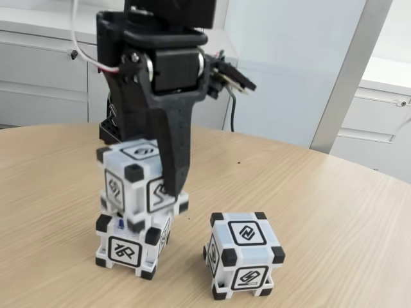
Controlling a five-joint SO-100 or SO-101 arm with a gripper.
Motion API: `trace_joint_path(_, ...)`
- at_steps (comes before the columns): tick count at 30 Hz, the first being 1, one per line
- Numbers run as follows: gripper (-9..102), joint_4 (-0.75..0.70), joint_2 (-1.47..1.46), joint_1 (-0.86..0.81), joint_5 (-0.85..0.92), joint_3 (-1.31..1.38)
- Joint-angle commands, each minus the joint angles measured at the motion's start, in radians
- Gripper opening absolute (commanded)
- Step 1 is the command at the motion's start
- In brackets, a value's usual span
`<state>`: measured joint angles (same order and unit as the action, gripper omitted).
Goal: Stack cubes from left to right.
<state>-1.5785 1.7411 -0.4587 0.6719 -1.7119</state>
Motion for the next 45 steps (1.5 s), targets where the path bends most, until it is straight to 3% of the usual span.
trace_joint_path(1,17,-0.067,0.028,0.005,0.029,0.02)
trace_joint_path(33,19,-0.057,0.006,-0.071,-0.028,0.014)
trace_joint_path(45,37,-0.057,0.017,-0.071,-0.021,0.009)
